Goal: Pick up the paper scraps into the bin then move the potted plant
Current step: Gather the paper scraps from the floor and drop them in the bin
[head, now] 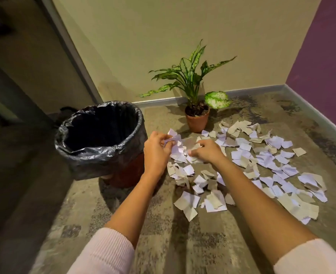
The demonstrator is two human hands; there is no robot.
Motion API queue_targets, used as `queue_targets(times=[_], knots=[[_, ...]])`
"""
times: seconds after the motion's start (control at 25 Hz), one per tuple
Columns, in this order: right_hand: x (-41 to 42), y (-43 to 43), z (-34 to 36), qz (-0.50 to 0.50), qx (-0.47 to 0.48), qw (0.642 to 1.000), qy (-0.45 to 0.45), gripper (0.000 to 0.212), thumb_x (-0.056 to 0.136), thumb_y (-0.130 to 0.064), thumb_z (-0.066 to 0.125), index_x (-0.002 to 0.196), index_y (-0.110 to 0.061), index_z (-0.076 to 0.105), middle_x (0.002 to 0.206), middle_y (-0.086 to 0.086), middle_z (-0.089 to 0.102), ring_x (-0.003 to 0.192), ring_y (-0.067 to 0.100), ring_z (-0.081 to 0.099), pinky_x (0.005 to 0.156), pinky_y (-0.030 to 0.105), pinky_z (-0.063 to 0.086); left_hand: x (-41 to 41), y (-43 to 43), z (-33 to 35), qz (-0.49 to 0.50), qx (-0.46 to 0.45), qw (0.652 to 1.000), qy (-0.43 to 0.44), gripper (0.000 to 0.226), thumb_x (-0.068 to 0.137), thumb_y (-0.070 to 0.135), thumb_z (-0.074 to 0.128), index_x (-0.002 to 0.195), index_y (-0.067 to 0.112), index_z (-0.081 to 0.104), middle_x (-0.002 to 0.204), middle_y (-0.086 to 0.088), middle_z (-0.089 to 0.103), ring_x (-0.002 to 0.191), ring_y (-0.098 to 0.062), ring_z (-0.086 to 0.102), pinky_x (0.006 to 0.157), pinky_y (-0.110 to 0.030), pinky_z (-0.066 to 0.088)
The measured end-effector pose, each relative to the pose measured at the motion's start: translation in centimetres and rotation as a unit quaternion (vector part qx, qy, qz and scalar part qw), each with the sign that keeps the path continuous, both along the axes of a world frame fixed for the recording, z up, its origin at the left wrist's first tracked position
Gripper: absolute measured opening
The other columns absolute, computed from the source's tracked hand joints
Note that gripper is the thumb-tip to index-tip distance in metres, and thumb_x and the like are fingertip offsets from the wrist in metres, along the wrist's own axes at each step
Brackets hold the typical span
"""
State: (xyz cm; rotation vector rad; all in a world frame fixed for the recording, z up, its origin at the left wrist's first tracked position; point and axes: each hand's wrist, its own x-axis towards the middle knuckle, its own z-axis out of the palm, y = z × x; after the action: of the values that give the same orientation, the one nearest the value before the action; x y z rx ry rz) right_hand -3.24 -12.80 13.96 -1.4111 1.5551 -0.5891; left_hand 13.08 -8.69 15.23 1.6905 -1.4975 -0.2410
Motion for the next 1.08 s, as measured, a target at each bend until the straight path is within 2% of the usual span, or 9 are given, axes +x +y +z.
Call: queue_targets(times=[0.08,0.2,0.28,0.4,0.52,0.64,0.84,0.92,1.08], knots=[[3.3,-1.4,2.7,0.006,-0.055,0.998,-0.028,0.017,0.074,-0.024,0.079,0.073,-0.02,0.062,0.074,0.003,0.063,0.073,0.022,0.058,0.063,0.032,0.048,2.5,-0.5,2.7,0.038,-0.062,0.997,0.02,0.008,0.083,0.018,0.071,0.087,0.012,0.074,0.088,-0.003,0.061,0.076,-0.012,0.056,0.067,-0.023,0.043],[8.1,-2.8,6.7,0.023,-0.122,0.991,-0.048,0.031,0.076,-0.027,0.078,0.103,-0.015,0.071,0.094,0.004,0.068,0.088,0.022,0.061,0.075,0.033,0.049,6.4,-1.1,5.9,0.099,-0.131,0.986,0.039,0.009,0.085,0.015,0.067,0.086,0.009,0.073,0.091,-0.003,0.062,0.076,-0.006,0.053,0.064,-0.006,0.038],[11.5,-3.4,8.5,0.04,-0.152,0.987,-0.042,0.036,0.078,-0.029,0.076,0.111,-0.018,0.069,0.099,0.001,0.066,0.09,0.019,0.058,0.074,0.028,0.042,9.1,-1.7,7.0,0.147,-0.135,0.979,0.051,0.01,0.085,0.016,0.067,0.087,0.008,0.072,0.093,-0.005,0.063,0.075,-0.007,0.051,0.063,-0.004,0.034],[16.2,-3.9,9.4,0.048,-0.166,0.985,-0.026,0.014,0.076,-0.03,0.075,0.089,-0.026,0.07,0.093,0.003,0.071,0.088,0.026,0.064,0.07,0.031,0.048,12.9,-1.5,6.8,0.218,-0.084,0.971,0.05,0.017,0.086,0.024,0.068,0.092,0.008,0.07,0.097,-0.008,0.063,0.076,-0.012,0.05,0.064,-0.016,0.031],[19.8,-4.1,9.5,0.038,-0.145,0.988,-0.033,0.014,0.075,-0.028,0.076,0.082,-0.024,0.065,0.089,0.004,0.07,0.082,0.028,0.067,0.069,0.044,0.06,15.6,-0.9,5.3,0.263,-0.034,0.962,0.064,0.021,0.086,0.032,0.067,0.094,0.013,0.069,0.096,-0.008,0.066,0.079,-0.019,0.056,0.066,-0.027,0.034],[21.7,-4.2,9.2,0.046,-0.15,0.987,-0.02,0.024,0.073,-0.03,0.079,0.091,-0.022,0.066,0.1,0.007,0.07,0.094,0.03,0.066,0.076,0.046,0.059,17.1,-0.8,4.0,0.263,0.001,0.962,0.076,0.026,0.083,0.035,0.071,0.102,0.017,0.067,0.1,-0.005,0.069,0.092,-0.024,0.063,0.072,-0.032,0.044],[21.8,-3.7,7.9,0.134,-0.16,0.978,-0.023,0.046,0.079,-0.021,0.076,0.121,-0.018,0.058,0.12,0.005,0.063,0.112,0.023,0.058,0.085,0.032,0.048,16.9,-1.1,3.7,0.244,0.021,0.967,0.069,0.043,0.081,0.03,0.075,0.119,0.018,0.06,0.117,0.0,0.066,0.108,-0.017,0.061,0.093,-0.042,0.049],[21.6,-3.5,7.8,0.185,-0.162,0.968,-0.056,0.05,0.082,-0.009,0.067,0.128,-0.024,0.054,0.132,0.005,0.056,0.122,0.022,0.053,0.086,0.03,0.047,16.8,-1.1,3.7,0.234,0.026,0.971,0.048,0.041,0.083,0.031,0.072,0.12,0.019,0.06,0.119,0.0,0.065,0.112,-0.018,0.06,0.096,-0.042,0.047],[21.3,-3.3,8.1,0.219,-0.163,0.953,-0.129,0.064,0.078,0.011,0.044,0.127,-0.029,0.052,0.143,0.005,0.048,0.134,0.021,0.044,0.091,0.042,0.053,16.2,-1.0,3.8,0.217,0.036,0.975,0.014,0.034,0.088,0.024,0.066,0.121,0.022,0.059,0.123,0.0,0.064,0.115,-0.021,0.059,0.099,-0.048,0.045]])
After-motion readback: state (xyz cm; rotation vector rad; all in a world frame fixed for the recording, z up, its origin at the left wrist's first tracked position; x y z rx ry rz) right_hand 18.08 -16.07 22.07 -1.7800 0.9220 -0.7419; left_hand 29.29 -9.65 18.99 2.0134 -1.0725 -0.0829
